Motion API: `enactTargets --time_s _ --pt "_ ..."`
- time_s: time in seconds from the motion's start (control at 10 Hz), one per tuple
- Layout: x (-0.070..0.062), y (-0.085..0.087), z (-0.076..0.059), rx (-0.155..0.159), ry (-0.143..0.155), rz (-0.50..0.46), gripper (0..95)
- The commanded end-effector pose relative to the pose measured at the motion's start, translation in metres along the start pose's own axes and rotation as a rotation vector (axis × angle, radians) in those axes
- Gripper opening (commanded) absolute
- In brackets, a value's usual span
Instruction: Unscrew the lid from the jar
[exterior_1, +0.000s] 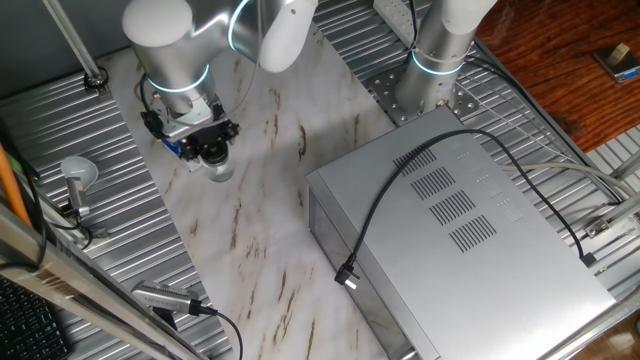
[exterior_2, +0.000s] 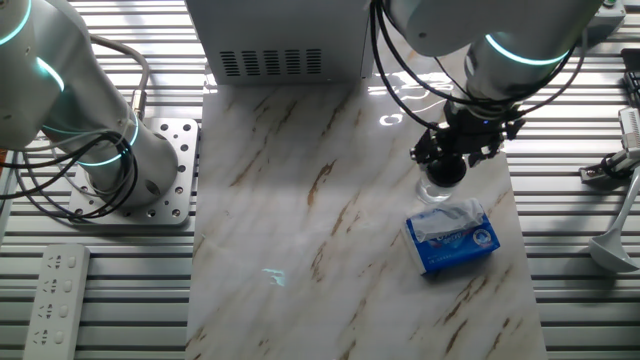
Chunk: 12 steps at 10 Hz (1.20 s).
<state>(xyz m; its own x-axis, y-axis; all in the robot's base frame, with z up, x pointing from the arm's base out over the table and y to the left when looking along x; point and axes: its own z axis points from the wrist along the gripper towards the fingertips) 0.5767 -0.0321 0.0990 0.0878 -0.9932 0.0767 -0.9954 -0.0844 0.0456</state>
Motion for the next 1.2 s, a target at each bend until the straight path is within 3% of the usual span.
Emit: enactTargets --time_s 0.1,0.2,0.4,0.7,0.8,1.0,1.2 --pt "0.0 0.0 -0.004 -0.003 -0.007 0.025 95.0" --pt "0.0 -0.001 -0.008 -0.003 -0.007 0.056 95.0" --pt "-0.001 -0.004 -0.017 -0.004 -0.007 0.227 95.0" --pt "-0.002 -0.012 -0.025 -0.009 -0.021 0.558 95.0" --pt "-0.001 -0.013 -0.026 -0.008 -0.026 0.651 76.0" --pt "-0.001 -0.014 -0.026 -0.018 -0.05 0.842 76.0" --pt "0.0 -0.014 -0.026 -0.025 -0.054 0.95 76.0"
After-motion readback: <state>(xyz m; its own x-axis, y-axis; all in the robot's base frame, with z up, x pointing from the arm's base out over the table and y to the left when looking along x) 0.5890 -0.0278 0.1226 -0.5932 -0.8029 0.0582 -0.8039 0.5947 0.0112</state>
